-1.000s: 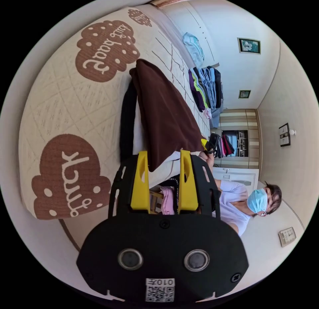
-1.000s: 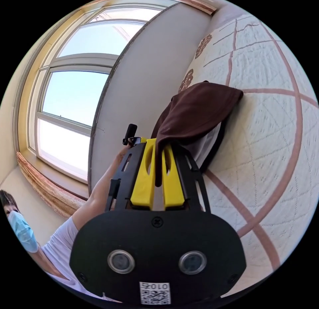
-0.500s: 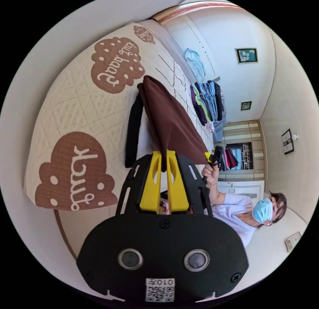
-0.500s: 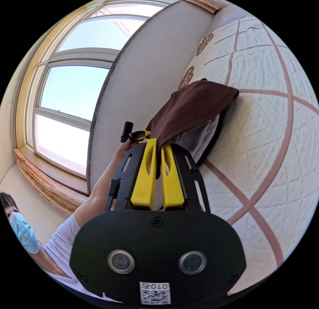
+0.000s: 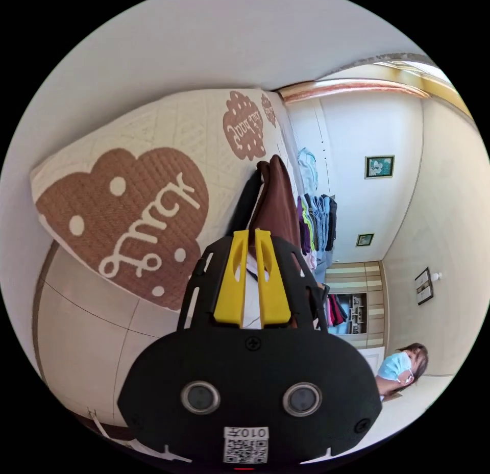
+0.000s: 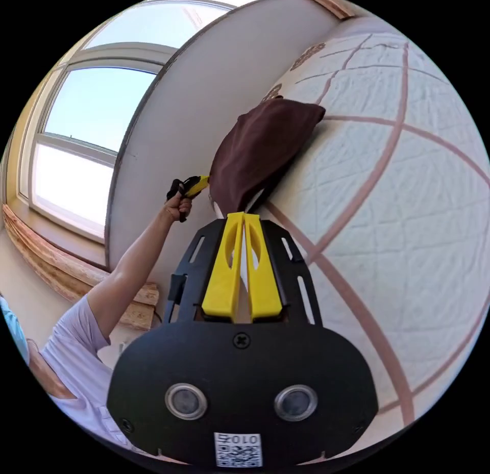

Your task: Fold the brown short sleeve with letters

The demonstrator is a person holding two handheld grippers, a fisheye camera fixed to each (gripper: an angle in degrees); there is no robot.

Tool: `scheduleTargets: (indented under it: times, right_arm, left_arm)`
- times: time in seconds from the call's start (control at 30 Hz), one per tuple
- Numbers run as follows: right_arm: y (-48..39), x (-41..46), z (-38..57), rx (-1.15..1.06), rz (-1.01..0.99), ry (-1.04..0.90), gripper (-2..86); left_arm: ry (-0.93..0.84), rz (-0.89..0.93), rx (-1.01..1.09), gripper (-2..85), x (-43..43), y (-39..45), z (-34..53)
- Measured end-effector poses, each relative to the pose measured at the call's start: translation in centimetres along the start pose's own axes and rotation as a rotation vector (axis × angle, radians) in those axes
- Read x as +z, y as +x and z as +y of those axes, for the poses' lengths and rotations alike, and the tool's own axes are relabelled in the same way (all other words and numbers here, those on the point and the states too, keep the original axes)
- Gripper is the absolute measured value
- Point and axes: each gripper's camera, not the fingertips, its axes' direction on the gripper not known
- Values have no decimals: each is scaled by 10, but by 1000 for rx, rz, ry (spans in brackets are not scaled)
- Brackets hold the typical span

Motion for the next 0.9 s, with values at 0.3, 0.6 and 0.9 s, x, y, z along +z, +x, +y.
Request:
scheduleTargets:
  times: [0.3,0.6,0.9]
  right_arm:
    - [-33,-149,219,-285,581,138,23]
    - [-25,-327,336,-174,1034,480,32]
    - [139,-512,181,-105,1139,528,125]
  left_arm:
    - [306,-212,486,-1,22,119,197]
    - [242,-225,875,-1,305,278,450]
    - [275,-152,1196,-2,513,398,539]
